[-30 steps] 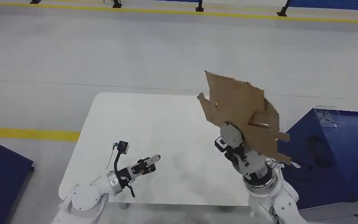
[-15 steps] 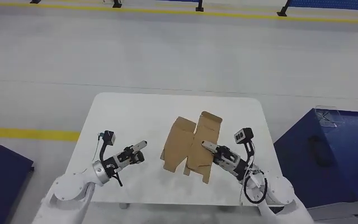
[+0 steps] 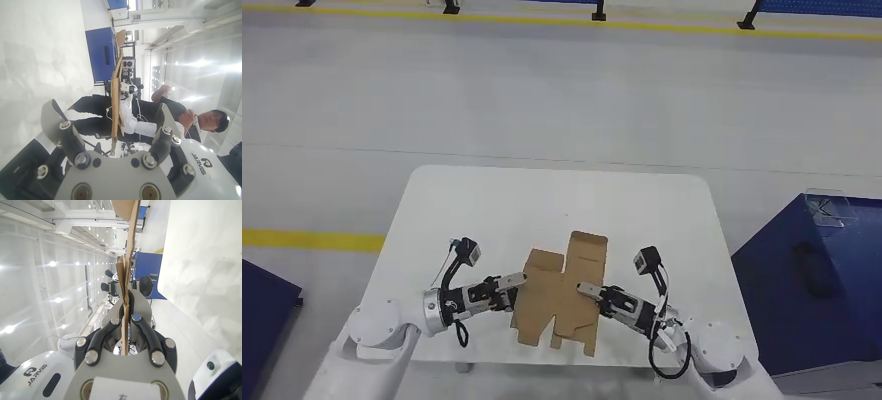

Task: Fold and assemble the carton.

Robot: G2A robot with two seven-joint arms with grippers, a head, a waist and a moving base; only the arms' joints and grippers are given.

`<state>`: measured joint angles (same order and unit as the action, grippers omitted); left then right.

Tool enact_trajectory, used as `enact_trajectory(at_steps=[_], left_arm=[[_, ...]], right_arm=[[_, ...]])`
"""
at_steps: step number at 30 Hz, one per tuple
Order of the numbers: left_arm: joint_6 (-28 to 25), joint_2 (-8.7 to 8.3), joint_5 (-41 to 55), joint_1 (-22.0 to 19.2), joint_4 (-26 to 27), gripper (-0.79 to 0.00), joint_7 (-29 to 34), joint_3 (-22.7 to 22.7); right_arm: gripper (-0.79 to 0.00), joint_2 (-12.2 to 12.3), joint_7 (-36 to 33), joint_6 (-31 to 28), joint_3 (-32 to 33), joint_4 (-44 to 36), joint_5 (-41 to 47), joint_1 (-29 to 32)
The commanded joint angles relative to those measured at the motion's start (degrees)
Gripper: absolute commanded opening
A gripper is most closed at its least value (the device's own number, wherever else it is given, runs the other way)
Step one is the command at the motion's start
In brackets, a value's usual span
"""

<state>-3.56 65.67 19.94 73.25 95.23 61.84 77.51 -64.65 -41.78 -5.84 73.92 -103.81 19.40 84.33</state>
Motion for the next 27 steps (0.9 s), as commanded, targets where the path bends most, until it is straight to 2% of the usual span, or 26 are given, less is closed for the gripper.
enact_trajectory(at_steps=[1, 4, 6, 12, 13, 27], left_arm=[[-0.7, -0.05, -0.8, 0.1, 0.1, -0.394, -0.5, -0.4], [-1.2, -0.05, -1.2, 0.2, -0.3, -0.56, -1.0, -1.4], [-1.5, -0.07, -0.6, 0.2, -0.6, -0.785, -1.0, -1.7], [-2.4, -0.25, 0.9, 0.7, -0.9, -0.785, -1.2, -1.6], [-2.6, -0.31, 0.6, 0.8, -0.8, -0.785, -1.2, -1.5], [-3.7, -0.49, 1.8, 1.7, 0.4, -0.785, -2.2, -0.9]], right_arm=[[-0.785, 0.0, 0.3, 0.2, -0.6, -0.1, -0.8, -0.1], [-0.785, -0.1, 0.3, 0.6, -1.2, -0.3, -0.9, -0.4], [-0.785, -0.1, 0.6, 0.8, -1.4, -0.5, -0.9, -0.6], [-0.767, 0.0, 0.2, 2.2, -1.6, -1.3, -0.8, -0.5], [0.0, 0.0, 0.2, 2.2, -1.6, -1.3, -0.8, -0.5], [0.0, 0.0, 1.7, 2.7, -0.2, -0.4, 1.3, -0.6]])
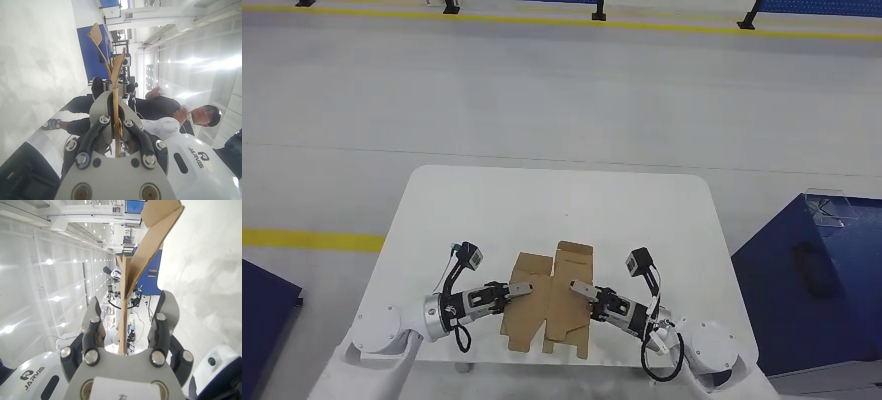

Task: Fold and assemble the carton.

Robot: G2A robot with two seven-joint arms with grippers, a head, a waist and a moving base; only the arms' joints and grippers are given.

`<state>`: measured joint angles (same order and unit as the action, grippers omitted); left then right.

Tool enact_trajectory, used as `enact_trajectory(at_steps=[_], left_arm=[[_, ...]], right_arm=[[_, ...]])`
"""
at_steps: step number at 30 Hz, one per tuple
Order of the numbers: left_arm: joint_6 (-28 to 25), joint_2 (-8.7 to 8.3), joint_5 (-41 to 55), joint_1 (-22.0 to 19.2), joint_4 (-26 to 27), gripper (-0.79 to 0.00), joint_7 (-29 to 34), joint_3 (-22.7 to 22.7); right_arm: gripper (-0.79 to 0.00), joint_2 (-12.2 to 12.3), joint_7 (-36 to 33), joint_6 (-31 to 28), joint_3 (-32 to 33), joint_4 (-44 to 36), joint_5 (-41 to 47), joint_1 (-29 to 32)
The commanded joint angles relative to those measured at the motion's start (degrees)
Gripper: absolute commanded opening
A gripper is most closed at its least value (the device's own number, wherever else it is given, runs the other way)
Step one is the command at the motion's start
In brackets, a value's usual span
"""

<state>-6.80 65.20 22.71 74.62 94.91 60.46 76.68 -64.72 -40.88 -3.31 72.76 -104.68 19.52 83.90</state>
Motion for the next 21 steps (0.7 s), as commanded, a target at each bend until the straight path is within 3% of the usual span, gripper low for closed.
enact_trajectory(at_steps=[1, 8, 9, 11, 13, 14, 21], left_arm=[[-1.1, -0.08, -1.8, 0.8, 1.4, -0.785, -1.3, -0.2], [-4.4, -0.46, -1.9, 3.7, 5.6, -0.785, 1.2, -0.9], [-4.8, -0.5, -2.0, 4.0, 6.0, -0.785, 1.3, -1.0], [-5.2, -0.59, -1.8, 4.4, 6.5, -0.785, 1.4, -0.9], [-5.2, -0.69, -1.8, 4.6, 6.9, -0.785, 1.3, -0.9], [-5.3, -0.73, -1.8, 4.7, 7.0, -0.785, 1.2, -0.8], [-5.3, -0.89, -0.8, 4.6, 6.2, -0.785, 1.2, -1.5]], right_arm=[[0.0, 0.1, 1.5, 0.3, 2.3, 0.9, 2.3, -0.4], [0.0, 0.8, -2.2, 2.7, 7.9, 1.3, 6.6, -0.7], [-0.034, 0.9, -2.6, 3.0, 8.0, 1.2, 6.2, -0.6], [-0.434, 0.9, -3.1, 3.2, 7.7, 1.1, 5.6, -0.5], [-0.637, 0.9, -3.6, 3.3, 7.1, 1.4, 5.7, -0.5], [-0.785, 0.9, -3.9, 3.3, 6.9, 1.6, 5.8, -0.5], [-0.785, 1.0, -5.0, 1.9, 6.5, 2.1, 5.9, -0.6]])
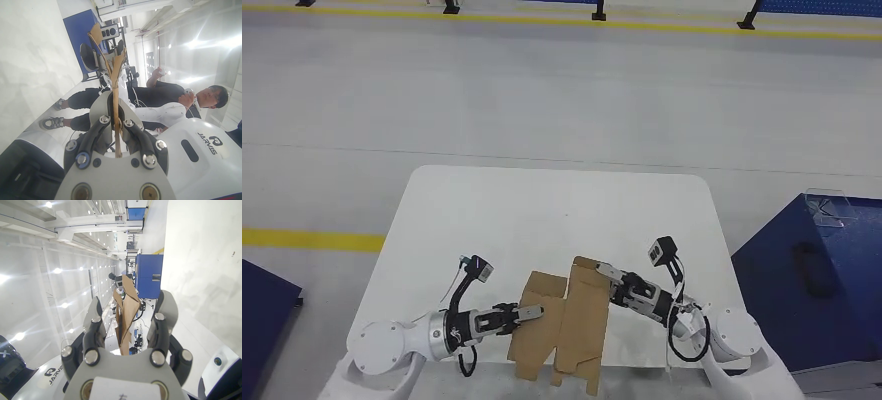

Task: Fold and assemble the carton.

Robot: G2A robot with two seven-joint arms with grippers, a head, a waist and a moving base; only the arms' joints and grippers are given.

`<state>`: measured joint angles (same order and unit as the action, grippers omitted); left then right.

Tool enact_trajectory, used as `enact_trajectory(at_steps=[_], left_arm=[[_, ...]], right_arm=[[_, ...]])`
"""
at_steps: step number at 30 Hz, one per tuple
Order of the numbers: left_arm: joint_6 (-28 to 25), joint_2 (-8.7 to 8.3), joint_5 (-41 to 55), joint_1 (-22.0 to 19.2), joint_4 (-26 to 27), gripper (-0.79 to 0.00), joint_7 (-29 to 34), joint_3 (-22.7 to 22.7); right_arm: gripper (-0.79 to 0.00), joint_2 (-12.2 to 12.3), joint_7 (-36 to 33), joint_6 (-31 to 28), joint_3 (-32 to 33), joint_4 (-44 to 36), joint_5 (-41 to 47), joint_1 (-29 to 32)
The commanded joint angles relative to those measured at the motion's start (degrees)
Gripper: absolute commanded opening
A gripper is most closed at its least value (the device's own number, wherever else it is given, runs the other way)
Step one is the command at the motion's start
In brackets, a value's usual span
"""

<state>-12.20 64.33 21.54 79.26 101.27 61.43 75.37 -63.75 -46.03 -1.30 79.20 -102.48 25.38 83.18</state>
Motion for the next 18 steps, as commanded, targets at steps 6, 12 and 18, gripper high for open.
enact_trajectory(at_steps=[6, 12, 18], left_arm=[[0.0, -0.12, -0.4, -0.2, -0.5, -0.16, -0.8, -0.9], [2.8, -0.19, 1.0, -1.1, -1.8, 0.0, 0.1, -1.7], [2.5, -0.16, 1.3, -1.0, -2.0, 0.0, -1.1, -1.4]], right_arm=[[-0.785, 0.2, 0.1, -0.8, 0.6, 0.0, -0.1, 0.4], [-0.785, 0.3, -0.3, -0.8, 0.7, -0.1, -1.1, 0.2], [-0.785, 0.4, 2.9, -1.5, 1.7, -0.1, -4.3, 0.1]])
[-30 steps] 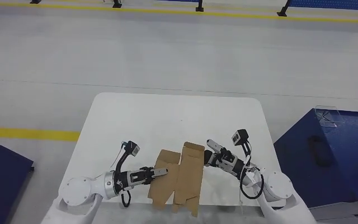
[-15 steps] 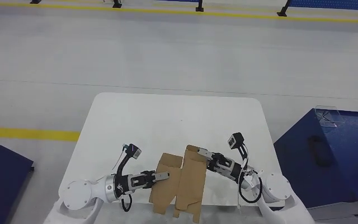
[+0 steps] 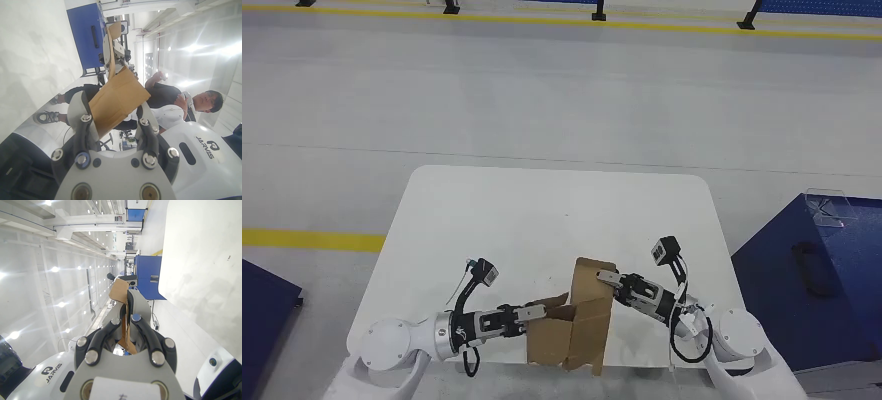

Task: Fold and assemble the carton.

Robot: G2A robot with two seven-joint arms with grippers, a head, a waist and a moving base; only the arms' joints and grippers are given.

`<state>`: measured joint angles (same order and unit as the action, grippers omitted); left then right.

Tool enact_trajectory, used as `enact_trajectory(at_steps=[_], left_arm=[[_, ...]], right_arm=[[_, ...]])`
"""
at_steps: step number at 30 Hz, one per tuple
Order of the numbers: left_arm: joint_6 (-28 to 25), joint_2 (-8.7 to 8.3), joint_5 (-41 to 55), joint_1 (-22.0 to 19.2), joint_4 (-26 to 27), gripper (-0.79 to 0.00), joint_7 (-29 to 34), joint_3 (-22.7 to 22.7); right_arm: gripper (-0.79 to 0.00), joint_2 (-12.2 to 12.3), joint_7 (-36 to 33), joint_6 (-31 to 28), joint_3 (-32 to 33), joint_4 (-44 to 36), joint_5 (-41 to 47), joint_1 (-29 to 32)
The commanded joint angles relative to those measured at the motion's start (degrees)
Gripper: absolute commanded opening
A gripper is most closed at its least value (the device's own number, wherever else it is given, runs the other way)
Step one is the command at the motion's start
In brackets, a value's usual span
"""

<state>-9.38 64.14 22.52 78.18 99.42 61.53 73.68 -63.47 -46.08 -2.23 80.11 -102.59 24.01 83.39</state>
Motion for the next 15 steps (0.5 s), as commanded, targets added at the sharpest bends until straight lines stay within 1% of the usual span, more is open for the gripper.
enact_trajectory(at_steps=[1, 2, 4, 6, 7, 8, 9, 10, 12, 15], left_arm=[[0.1, 0.07, 0.9, 0.5, -1.1, 0.0, -4.8, 1.2], [-0.6, 0.11, 1.5, 0.6, -0.7, 0.0, -6.8, 1.9], [-2.9, 0.23, 3.5, 1.3, -0.6, 0.0, -10.5, 3.2], [-5.2, 0.18, -0.4, 1.7, -0.5, 0.0, -13.6, 3.7], [-5.4, 0.16, -2.9, 1.7, -0.2, 0.0, -14.4, 3.4], [-7.1, 0.19, -5.8, 1.3, 0.5, 0.0, -16.6, 3.5], [-9.3, 0.22, -10.9, 0.9, 1.1, 0.0, -20.1, 3.6], [-12.1, 0.29, -17.0, 0.7, 2.1, 0.0, -23.0, 3.1], [-17.8, 0.5, -27.9, 0.3, 3.8, 0.0, -26.5, 0.7], [-25.6, 1.09, -41.0, -1.3, 3.8, 0.0, -34.0, -2.3]], right_arm=[[-0.785, 0.1, 5.8, -1.5, 1.6, -0.5, -4.2, -0.1], [-0.785, 0.0, 7.7, -2.3, 2.2, -0.8, -3.6, 0.0], [-0.785, -0.1, 9.3, -3.3, 3.8, -1.2, -0.5, 0.0], [-0.785, 0.0, 11.1, -5.1, 5.7, -1.4, -0.4, -0.2], [-0.785, 0.0, 12.4, -6.3, 6.3, -1.4, -1.5, -0.1], [-0.785, 0.0, 14.2, -7.6, 6.8, -1.6, -3.4, 0.0], [-0.785, -0.1, 16.0, -8.8, 6.9, -1.8, -5.7, 0.3], [-0.785, -0.2, 17.3, -9.6, 6.6, -2.1, -6.1, 0.7], [-0.785, -0.3, 17.6, -10.6, 6.3, -2.7, -5.7, 1.2], [-0.785, -0.3, 17.1, -10.5, 6.3, -3.5, -5.7, 2.1]])
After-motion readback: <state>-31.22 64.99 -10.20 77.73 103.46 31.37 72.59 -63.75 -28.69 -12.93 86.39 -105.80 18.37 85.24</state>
